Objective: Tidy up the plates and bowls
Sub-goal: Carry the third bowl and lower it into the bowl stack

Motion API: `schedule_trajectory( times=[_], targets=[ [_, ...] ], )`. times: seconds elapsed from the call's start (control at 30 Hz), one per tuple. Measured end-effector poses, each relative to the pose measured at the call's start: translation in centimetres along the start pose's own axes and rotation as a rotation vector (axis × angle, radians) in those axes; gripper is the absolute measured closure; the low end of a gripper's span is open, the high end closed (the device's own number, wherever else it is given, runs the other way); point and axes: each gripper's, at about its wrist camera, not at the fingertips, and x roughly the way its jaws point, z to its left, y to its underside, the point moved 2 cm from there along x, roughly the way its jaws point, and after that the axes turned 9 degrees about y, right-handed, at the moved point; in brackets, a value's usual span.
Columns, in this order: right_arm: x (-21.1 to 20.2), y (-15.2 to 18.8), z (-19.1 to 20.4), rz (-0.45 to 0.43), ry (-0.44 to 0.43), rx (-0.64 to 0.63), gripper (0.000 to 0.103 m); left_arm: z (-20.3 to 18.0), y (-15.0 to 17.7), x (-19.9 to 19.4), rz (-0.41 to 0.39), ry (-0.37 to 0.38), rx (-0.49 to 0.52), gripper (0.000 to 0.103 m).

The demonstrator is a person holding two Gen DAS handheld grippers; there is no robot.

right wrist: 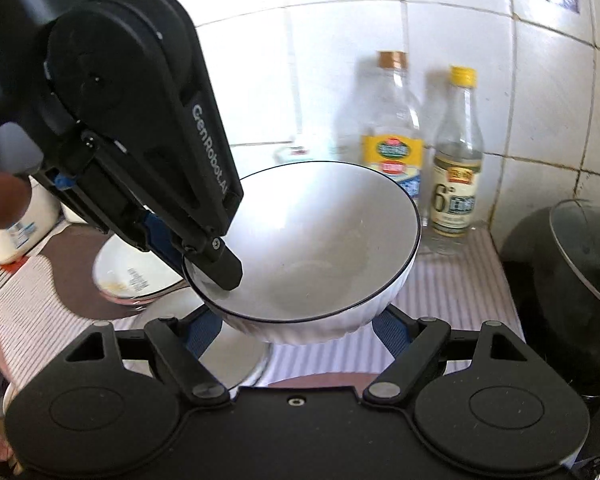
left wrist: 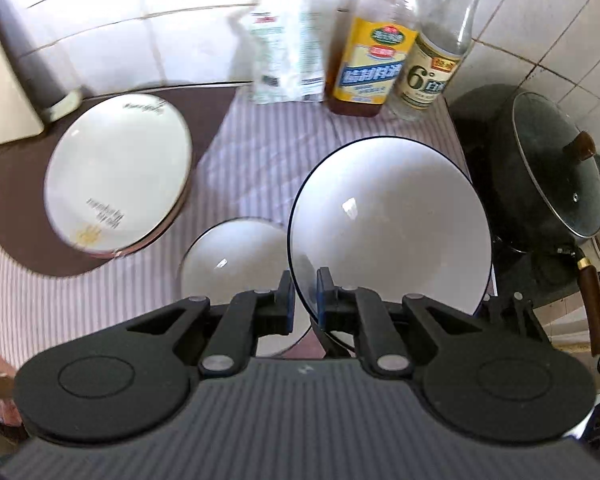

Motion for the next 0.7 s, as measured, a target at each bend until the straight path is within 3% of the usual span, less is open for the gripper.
schedule_trajectory(
  times=[0.33, 0.5, 0.7],
  targets=[
    [-2.5, -0.5, 3.3, 0.039, -0.075, -0.074, 0.018, 2.5, 3.8, -3.8, -0.057, 0.002, -0.065, 0.094],
    [-2.6, -0.6, 4.4, 0.062, -0.085, -0.159, 0.018, 3.2, 4.8, -3.8, -0.045, 0.007, -0.072, 0.094],
    [-2.0, -0.5, 4.9, 0.099, -0.121, -0.254, 0.018, 4.9, 5.3, -2.6, -0.034, 0.024, -0.154, 0.094]
  ],
)
